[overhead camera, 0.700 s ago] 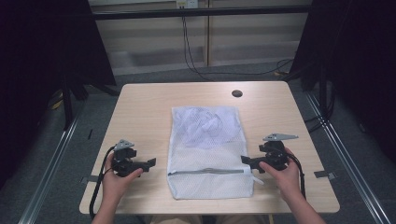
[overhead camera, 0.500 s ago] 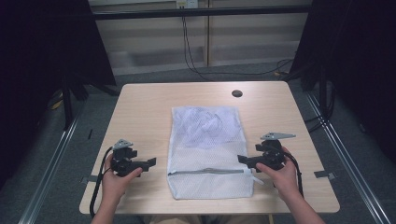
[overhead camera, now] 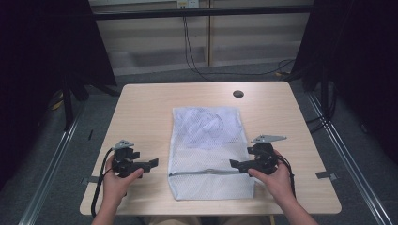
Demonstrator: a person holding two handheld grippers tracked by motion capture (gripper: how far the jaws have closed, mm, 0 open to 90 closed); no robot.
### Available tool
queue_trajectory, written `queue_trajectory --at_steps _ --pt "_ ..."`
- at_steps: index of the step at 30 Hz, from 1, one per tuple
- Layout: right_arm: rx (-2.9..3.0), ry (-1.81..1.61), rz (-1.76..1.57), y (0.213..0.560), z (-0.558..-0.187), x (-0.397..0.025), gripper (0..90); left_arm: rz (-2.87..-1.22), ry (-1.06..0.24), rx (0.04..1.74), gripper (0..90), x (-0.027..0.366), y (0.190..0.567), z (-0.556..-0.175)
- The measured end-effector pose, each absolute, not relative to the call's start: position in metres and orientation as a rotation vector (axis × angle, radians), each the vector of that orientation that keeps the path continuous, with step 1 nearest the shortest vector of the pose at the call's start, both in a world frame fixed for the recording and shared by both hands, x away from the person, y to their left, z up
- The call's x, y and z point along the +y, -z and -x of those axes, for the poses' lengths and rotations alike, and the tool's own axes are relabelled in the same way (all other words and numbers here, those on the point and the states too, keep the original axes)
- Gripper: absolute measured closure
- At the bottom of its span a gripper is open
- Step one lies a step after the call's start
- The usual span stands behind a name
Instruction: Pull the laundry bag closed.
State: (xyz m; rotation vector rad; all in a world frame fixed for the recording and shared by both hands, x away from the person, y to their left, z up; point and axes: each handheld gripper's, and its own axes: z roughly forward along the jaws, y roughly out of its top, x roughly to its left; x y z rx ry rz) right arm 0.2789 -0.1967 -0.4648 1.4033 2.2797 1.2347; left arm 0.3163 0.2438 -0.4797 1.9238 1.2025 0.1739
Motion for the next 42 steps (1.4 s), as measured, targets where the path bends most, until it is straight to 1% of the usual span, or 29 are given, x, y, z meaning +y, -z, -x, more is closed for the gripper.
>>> queue_trajectory --at_steps 9,42 --pt "2.327 -1.225 -1.375 0.46 -0.281 -0.172 9.2 -1.906 -0.155 1.188 4.9 0.238 0.477 -0.319" --pt "2.5 -1.242 -1.277 0.461 -0.288 -0.085 10.5 -1.916 -0.15 1.185 5.6 0.241 0.472 -0.318"
